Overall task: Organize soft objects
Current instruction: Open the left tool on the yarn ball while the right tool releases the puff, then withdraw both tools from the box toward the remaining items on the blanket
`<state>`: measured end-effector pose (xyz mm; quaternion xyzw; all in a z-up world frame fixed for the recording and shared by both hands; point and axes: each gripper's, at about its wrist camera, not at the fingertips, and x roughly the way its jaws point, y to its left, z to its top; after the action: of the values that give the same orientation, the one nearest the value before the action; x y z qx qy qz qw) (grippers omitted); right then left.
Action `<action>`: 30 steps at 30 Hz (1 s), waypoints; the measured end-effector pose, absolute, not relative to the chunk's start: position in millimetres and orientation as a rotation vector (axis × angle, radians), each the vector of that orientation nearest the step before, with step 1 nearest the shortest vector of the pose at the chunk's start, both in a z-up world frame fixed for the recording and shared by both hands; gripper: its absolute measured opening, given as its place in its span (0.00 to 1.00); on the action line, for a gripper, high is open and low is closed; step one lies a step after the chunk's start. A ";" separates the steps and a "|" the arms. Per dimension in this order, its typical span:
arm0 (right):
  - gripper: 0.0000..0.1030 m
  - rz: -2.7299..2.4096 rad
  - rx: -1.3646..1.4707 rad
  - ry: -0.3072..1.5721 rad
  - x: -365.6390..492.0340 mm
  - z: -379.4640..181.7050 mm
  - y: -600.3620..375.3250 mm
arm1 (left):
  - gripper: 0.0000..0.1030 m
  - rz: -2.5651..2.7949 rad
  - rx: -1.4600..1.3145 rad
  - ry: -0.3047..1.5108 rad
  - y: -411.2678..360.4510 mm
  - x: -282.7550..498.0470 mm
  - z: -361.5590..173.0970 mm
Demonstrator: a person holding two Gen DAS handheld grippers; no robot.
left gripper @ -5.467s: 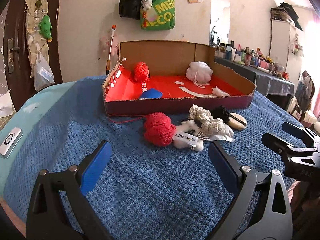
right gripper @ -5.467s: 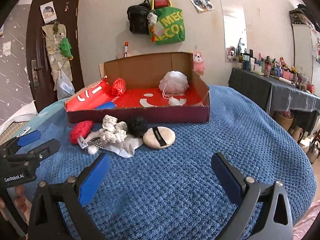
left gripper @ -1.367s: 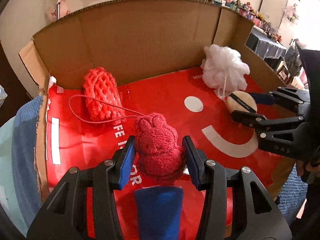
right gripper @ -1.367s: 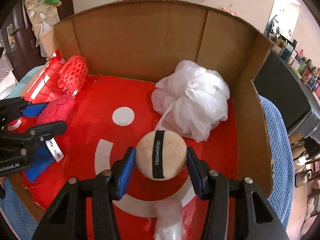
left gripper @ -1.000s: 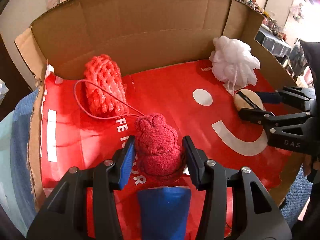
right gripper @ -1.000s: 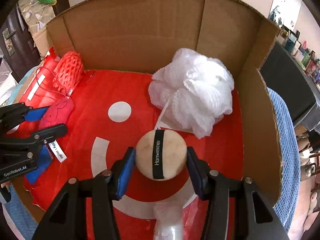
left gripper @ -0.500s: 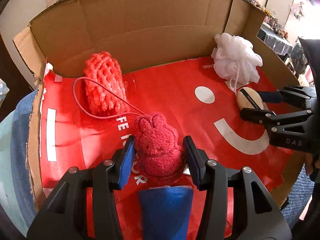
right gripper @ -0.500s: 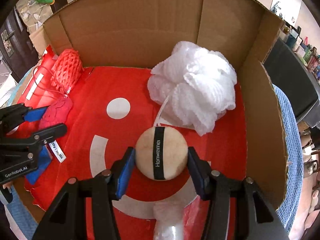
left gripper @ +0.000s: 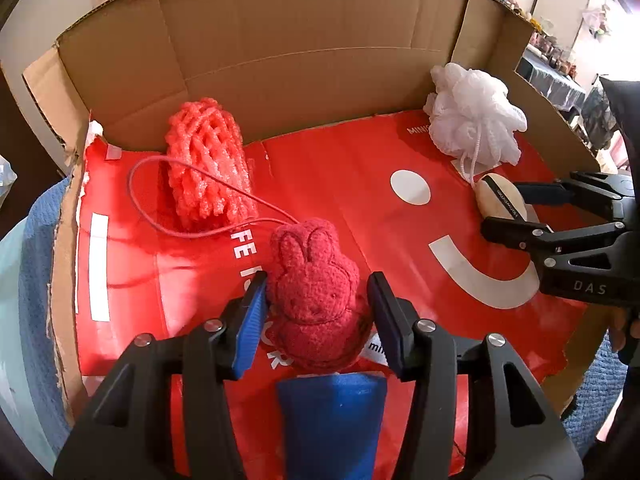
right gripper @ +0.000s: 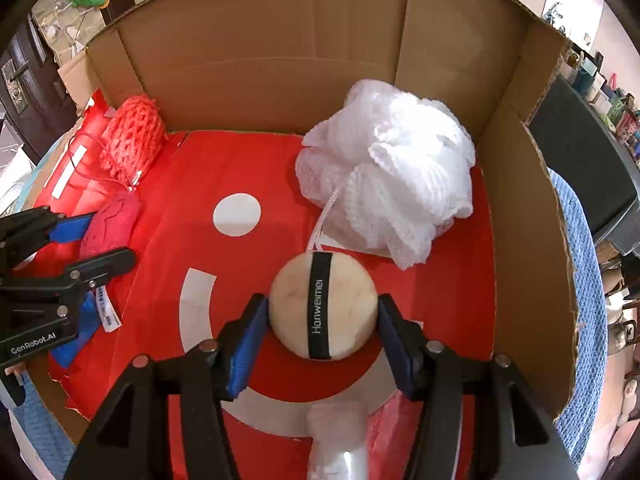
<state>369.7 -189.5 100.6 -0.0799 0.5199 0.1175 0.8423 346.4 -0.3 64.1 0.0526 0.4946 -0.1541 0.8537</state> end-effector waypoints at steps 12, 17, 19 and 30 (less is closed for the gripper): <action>0.71 0.248 -0.178 1.086 366.8 100.9 -183.1 | 0.64 -0.324 0.099 0.998 4.7 339.6 73.4; 0.72 0.242 -0.181 1.079 361.8 103.2 -180.9 | 0.69 -0.328 0.063 0.979 10.5 331.0 83.2; 0.73 0.243 -0.175 1.072 356.2 106.6 -181.3 | 0.72 -0.323 0.053 0.959 12.9 324.8 90.5; 0.87 0.254 -0.172 0.994 322.5 139.5 -176.7 | 0.81 -0.328 0.014 0.842 16.6 284.3 132.4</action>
<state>322.5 -176.7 139.5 -0.0821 0.4748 0.1212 0.8678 284.3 16.6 132.4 0.0068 0.4069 -0.1584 0.8996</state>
